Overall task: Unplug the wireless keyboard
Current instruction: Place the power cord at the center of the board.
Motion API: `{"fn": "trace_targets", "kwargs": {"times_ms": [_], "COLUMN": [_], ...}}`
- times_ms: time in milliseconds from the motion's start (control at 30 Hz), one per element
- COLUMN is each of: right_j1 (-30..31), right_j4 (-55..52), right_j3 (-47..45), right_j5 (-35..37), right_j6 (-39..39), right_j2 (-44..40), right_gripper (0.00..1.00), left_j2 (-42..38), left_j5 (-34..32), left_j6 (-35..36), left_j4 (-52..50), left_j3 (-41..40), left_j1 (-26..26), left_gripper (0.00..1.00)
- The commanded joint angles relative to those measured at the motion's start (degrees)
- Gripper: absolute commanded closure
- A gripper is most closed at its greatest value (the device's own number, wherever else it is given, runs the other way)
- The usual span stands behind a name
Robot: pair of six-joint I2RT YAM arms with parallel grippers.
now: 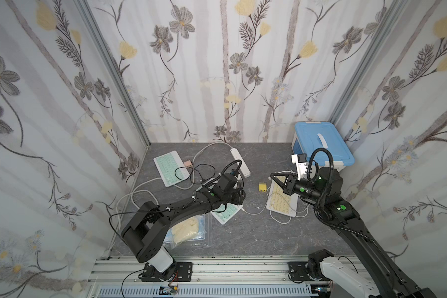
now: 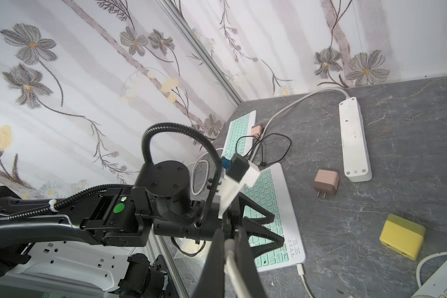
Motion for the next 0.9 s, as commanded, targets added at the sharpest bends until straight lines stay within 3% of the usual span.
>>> {"fn": "trace_targets", "kwargs": {"times_ms": [0,133,267,533,867], "right_j1": [1.7,5.1,7.4,9.3,10.3], "right_j4": [-2.2,4.2,9.3,12.9,12.1], "right_j3": [-1.9,-7.9,-7.7,5.0,18.6], "right_j5": [4.2,6.8,9.2,12.4,15.2], "right_j6": [-1.9,-1.8,-1.4,-0.3,0.2], "right_j2": [3.5,10.7,20.0,42.1,58.8], "right_gripper": [1.00,1.00,1.00,1.00,1.00], "left_j2": [-2.6,-6.7,-10.2,-15.3,-22.0], "left_j5": [-7.0,-8.8,-9.7,-11.4,-12.5], "left_j6": [-3.3,-6.4,-8.3,-10.9,-12.9], "left_j4": [-4.0,-6.1,-6.4,-9.7,-13.3], "left_j3": [-0.7,-4.2,-7.9,-11.5,-15.7], "left_j1": [1.5,3.2,4.1,5.2,5.8], "left_gripper": [0.40,0.40,0.39,0.37,0.35]}}
